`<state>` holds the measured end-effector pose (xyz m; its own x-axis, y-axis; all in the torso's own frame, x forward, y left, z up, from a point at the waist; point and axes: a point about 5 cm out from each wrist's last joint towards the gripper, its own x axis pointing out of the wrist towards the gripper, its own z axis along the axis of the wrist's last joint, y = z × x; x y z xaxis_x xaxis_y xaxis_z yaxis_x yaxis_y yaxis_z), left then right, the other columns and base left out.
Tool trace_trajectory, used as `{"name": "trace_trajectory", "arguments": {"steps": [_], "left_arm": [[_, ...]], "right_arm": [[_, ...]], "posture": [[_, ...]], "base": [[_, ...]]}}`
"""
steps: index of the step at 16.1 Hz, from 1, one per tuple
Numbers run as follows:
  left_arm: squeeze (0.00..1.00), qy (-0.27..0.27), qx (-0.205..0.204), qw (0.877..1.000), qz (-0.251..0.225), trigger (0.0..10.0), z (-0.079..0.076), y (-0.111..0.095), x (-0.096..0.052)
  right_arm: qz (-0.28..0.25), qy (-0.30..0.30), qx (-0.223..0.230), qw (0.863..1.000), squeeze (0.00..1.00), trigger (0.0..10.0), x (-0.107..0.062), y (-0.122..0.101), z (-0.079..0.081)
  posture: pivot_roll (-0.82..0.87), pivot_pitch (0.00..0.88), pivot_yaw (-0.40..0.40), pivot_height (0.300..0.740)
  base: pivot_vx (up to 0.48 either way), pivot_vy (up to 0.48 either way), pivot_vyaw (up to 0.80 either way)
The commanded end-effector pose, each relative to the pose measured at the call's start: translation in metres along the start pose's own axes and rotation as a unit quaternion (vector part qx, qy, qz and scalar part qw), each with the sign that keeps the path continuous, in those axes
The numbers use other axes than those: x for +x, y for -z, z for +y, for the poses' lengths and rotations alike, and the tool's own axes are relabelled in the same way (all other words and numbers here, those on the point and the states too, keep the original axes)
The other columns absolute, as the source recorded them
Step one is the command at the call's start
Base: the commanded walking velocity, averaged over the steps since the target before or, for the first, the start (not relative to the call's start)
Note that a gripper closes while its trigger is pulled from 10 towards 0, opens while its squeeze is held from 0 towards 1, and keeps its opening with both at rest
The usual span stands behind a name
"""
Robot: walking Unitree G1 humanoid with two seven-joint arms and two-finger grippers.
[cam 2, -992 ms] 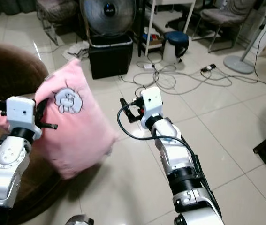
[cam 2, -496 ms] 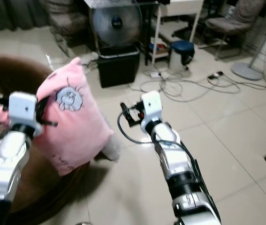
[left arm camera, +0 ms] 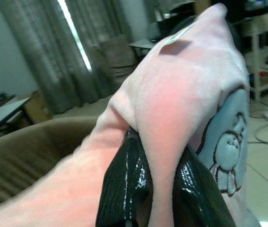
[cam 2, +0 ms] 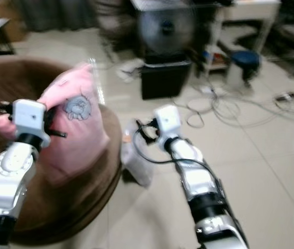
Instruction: Move the pillow to the sofa from floor
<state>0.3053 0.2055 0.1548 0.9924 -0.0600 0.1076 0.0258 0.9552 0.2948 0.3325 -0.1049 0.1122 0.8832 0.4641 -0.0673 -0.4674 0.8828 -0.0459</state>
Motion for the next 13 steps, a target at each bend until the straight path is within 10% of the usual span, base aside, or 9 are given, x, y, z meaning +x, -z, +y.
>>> {"name": "trace_trajectory", "arguments": {"steps": [1, 9, 13], "left_arm": [[0.0, -0.018, 0.018, 0.999, -0.025, 10.0, 0.013, -0.01, 0.0], [0.0, -0.009, 0.026, 0.999, -0.019, 10.0, 0.01, -0.008, -0.004], [0.0, 0.09, 0.043, 0.995, -0.031, 10.0, -0.019, -0.01, 0.004]], "right_arm": [[-0.017, -0.035, -0.004, 0.999, 0.0, 10.0, 0.009, -0.009, 0.017], [-0.001, -0.03, 0.008, 1.0, 0.0, 10.0, 0.008, -0.002, 0.016], [0.004, 0.002, 0.007, 1.0, 0.0, 10.0, 0.003, 0.002, 0.006]], "posture": [[0.21, 0.0, 0.029, 0.74], [0.21, 0.0, 0.026, 0.74], [0.21, 0.0, 0.021, 0.74]], "base": [[0.382, 0.0, 0.8], [0.385, 0.0, 0.5], [0.379, 0.0, 0.0]]}}
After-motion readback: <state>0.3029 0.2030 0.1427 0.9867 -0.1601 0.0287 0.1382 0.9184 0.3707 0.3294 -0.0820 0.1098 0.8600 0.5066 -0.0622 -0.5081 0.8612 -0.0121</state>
